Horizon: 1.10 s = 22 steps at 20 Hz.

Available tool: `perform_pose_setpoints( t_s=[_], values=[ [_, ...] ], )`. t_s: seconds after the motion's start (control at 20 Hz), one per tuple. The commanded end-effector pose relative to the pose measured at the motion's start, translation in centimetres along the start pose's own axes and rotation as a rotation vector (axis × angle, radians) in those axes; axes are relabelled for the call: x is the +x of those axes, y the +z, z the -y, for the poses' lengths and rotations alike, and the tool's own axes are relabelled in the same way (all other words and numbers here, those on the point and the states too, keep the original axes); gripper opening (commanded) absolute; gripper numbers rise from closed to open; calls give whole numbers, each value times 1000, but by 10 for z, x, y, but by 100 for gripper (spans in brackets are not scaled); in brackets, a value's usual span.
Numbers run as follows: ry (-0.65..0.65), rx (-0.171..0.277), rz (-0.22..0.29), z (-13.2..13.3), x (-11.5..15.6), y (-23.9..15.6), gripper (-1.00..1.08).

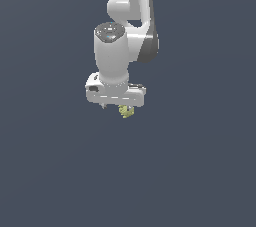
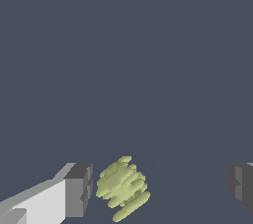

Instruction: Pick up the object and move it to a goal position.

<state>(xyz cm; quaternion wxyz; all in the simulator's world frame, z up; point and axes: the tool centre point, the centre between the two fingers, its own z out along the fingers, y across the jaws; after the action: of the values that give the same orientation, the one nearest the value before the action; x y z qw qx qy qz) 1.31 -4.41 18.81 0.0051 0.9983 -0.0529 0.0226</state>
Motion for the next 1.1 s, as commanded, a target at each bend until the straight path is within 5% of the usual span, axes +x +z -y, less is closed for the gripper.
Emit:
perform_pose_setpoints(
  t_s=[0.0,0.4,1.05],
  values=[
    [0,0,0,0,0,0,100],
    [81,7,-4,-28,5,-9,100],
    [-30,5,4,-19,-10,10,100]
  ],
)
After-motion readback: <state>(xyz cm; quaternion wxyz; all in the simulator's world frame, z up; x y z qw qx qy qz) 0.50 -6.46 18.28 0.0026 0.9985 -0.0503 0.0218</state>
